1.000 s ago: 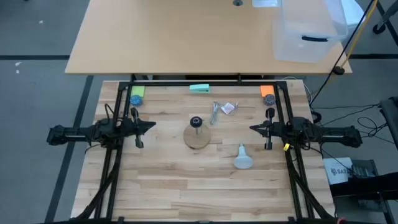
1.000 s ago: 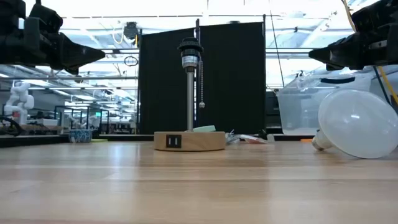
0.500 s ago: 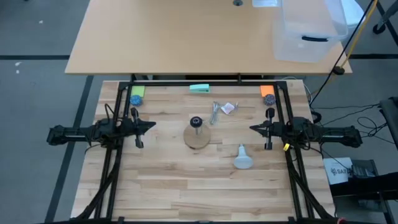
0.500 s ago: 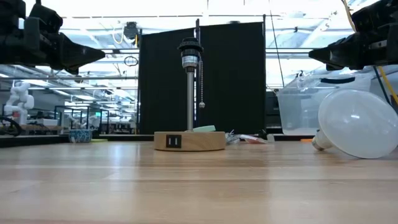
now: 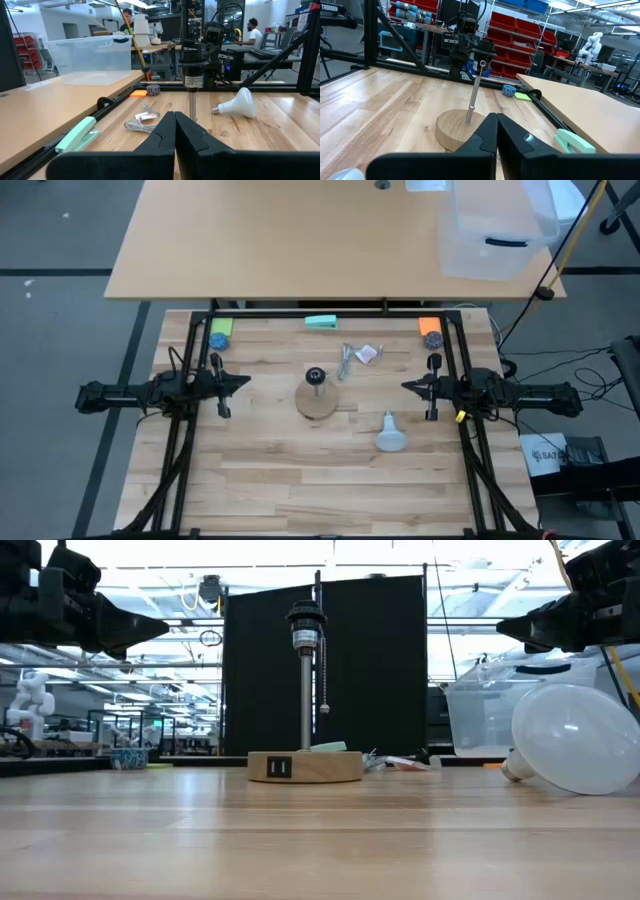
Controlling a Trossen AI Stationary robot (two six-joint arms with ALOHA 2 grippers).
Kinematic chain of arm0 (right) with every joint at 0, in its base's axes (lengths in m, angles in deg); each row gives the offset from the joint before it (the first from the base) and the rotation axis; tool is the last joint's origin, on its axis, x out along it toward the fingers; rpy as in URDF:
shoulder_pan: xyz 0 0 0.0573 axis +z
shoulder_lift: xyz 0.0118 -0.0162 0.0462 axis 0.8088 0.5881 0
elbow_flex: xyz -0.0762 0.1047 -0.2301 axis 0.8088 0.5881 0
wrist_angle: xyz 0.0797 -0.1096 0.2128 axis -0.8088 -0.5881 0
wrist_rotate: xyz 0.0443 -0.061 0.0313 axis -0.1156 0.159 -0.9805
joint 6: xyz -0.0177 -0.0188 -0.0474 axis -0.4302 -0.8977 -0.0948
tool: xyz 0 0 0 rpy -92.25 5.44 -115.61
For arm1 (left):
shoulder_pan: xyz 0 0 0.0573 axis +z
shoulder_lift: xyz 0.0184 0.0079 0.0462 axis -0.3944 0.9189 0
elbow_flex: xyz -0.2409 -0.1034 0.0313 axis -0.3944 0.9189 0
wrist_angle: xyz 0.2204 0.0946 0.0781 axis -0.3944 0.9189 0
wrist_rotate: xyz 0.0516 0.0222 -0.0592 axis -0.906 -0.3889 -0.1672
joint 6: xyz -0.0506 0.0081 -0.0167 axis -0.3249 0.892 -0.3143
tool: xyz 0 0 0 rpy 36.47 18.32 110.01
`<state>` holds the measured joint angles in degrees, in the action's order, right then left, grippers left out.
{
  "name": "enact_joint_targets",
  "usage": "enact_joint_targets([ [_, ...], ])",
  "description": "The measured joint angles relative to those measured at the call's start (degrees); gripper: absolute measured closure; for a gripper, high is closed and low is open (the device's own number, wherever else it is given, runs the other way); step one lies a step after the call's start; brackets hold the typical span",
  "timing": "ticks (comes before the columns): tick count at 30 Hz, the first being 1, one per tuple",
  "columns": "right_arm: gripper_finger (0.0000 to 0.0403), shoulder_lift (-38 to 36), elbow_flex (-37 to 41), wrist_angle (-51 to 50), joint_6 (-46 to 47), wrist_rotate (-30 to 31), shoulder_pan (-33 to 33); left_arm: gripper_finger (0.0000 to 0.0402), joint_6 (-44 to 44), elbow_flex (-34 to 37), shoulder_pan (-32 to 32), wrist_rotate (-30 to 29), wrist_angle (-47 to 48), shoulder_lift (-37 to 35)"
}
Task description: Screw lightbulb
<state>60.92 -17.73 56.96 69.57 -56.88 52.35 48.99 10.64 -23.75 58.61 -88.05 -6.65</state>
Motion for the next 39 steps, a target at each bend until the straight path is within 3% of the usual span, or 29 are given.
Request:
enact_joint_targets([
  [4,0.0403,0.0,0.0,0.1,3.4,0.0,0.0,0.0401,0.0,0.0,0.0,0.0,0.0,0.0],
  [8,0.0403,0.2,0.2,3.5,23.9,0.7,0.0,0.0401,0.0,0.0,0.0,0.0,0.0,0.0],
  [11,0.0403,0.9,-2.0,7.7,31.3,-0.2,-0.4,0.0401,0.0,0.0,0.0,0.0,0.0,0.0],
  [16,0.0403,8.3,-12.4,0.7,29.3,-2.2,-0.4,0.0401,0.0,0.0,0.0,0.0,0.0,0.0],
  [24,0.0403,28.3,-30.1,-7.1,21.8,-3.2,-0.4,0.0401,2.2,0.0,0.0,0.0,-0.4,0.0],
  [32,0.0403,42.5,-33.4,0.2,14.8,-0.9,-0.6,0.0401,-13.4,0.0,0.0,0.6,-11.3,0.0],
  [39,0.0403,49.1,-33.4,7.0,15.2,-1.4,-0.5,0.0401,-19.2,0.0,0.0,-0.8,-17.3,0.0],
])
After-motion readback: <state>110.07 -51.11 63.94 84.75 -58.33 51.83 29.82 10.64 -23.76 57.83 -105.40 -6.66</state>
